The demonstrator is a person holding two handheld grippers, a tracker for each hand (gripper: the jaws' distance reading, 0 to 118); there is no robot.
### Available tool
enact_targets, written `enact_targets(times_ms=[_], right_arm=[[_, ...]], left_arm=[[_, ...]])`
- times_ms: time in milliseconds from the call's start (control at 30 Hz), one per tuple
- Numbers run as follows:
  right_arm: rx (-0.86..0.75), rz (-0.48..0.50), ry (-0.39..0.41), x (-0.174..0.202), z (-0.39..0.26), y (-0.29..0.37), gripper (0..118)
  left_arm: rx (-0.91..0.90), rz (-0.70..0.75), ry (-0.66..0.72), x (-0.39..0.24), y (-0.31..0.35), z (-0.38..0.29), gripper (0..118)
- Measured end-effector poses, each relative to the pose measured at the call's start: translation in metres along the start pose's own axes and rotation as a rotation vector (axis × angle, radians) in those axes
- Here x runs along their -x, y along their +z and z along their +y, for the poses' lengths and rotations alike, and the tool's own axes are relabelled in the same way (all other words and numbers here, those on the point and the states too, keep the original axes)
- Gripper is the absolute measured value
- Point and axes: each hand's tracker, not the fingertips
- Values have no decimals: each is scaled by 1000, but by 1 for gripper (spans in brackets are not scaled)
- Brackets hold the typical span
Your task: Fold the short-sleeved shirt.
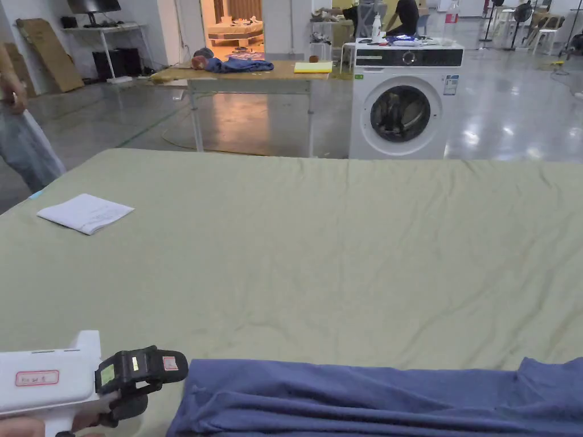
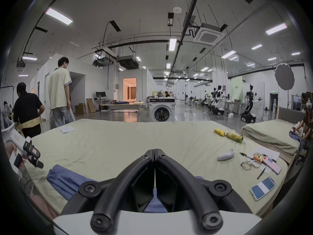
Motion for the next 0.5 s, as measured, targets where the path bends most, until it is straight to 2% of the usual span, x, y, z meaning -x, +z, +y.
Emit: enact_targets(times_ms=[167,267,333,500], right_arm=[[50,17,-15,8,1,-8,0],[74,25,-12,12,2,-7,0],[83,29,-6,15,5,-7,0],[71,40,14,11,17,-8,0]], left_arm=[[47,-38,91,39,-29,2,105],[29,-213,140,36,-49,5,105],[78,-253,218,33,-70,11,105],[123,-324,165,33,-103,18,102]])
